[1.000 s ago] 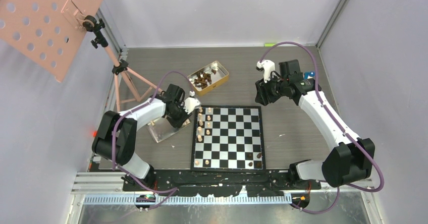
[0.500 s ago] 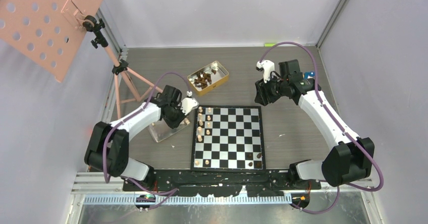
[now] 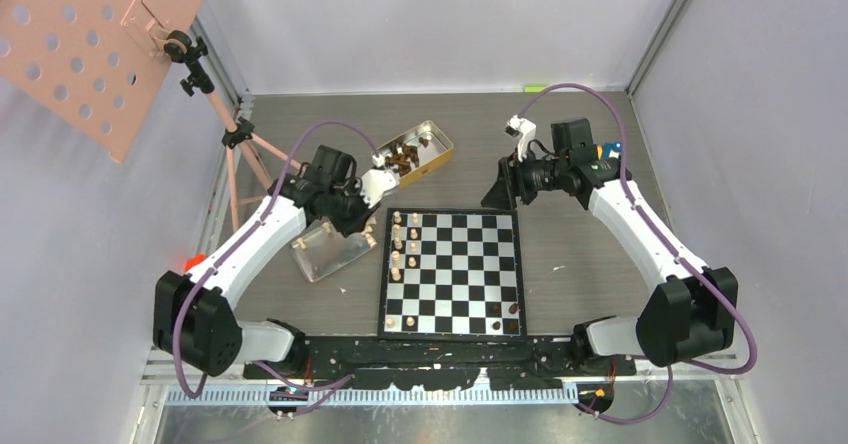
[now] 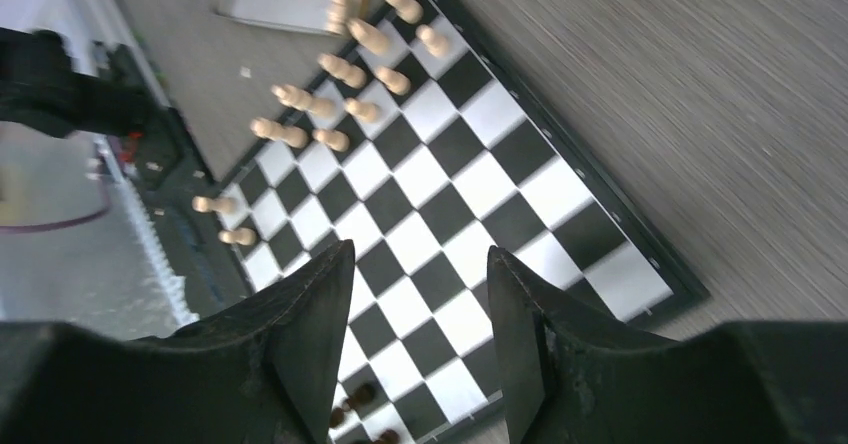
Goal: Set up the chess pieces on the board
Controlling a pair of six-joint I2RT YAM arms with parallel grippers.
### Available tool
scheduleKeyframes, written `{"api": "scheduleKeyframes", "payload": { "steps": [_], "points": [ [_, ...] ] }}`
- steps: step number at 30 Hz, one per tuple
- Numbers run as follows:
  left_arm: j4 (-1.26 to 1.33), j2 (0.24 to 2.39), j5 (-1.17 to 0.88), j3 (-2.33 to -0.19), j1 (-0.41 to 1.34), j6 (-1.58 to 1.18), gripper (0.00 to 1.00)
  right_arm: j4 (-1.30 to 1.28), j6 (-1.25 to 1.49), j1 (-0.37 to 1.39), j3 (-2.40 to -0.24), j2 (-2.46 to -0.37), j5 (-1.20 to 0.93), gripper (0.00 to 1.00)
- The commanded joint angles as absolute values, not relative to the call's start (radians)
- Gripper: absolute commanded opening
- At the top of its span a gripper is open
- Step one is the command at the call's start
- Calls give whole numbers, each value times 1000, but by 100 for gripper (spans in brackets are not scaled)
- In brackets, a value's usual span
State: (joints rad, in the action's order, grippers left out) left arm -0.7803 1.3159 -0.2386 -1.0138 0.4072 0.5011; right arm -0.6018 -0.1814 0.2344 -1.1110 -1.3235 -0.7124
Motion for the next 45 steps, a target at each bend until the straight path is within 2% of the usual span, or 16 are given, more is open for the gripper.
{"api": "scheduleKeyframes", "payload": {
  "steps": [1, 8, 19, 25, 45],
  "points": [
    [-804, 1279, -380, -1144, 464, 457, 2, -423, -3, 235, -1129, -1374, -944, 58],
    [-769, 1381, -396, -1326, 583, 349, 1, -190, 268, 308, -1184, -1476, -1049, 61],
    [-808, 1537, -307, -1537, 679, 308, 0, -291, 247, 381, -1320, -1565, -1067, 63],
    [-827, 1566, -303, -1579, 685, 303, 0, -453, 148, 385, -1393, -1625, -1053, 60],
    [-834, 1576, -288, -1574, 729, 290, 0, -552, 86, 412, -1424, -1676, -1063, 47]
  ]
}}
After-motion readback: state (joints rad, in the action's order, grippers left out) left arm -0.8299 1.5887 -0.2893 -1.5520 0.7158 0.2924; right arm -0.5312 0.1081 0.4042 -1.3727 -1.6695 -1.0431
